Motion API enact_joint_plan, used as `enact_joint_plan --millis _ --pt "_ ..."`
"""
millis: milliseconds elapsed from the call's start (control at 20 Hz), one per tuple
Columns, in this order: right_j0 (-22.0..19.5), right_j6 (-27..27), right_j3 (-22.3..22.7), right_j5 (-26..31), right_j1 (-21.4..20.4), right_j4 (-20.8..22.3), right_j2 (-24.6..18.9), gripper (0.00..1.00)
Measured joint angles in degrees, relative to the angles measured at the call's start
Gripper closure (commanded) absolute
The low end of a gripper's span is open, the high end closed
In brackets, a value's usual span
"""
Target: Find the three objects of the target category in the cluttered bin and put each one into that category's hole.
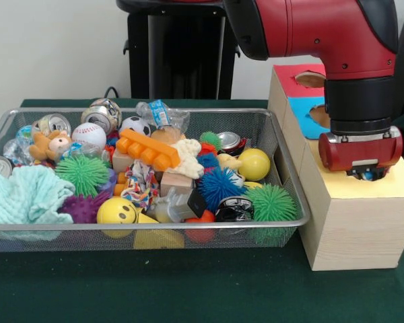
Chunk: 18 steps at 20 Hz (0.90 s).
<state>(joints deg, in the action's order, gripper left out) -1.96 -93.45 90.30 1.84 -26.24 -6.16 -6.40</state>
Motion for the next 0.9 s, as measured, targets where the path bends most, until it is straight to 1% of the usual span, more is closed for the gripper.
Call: enact_joint_plan --millis 600,900 --pt "0.06 -0.01 0.02 0.18 -0.06 -0.02 0.02 0.0" --pt "0.98 -0.01 -0.05 0.17 -0.06 -0.02 0.88 0.0"
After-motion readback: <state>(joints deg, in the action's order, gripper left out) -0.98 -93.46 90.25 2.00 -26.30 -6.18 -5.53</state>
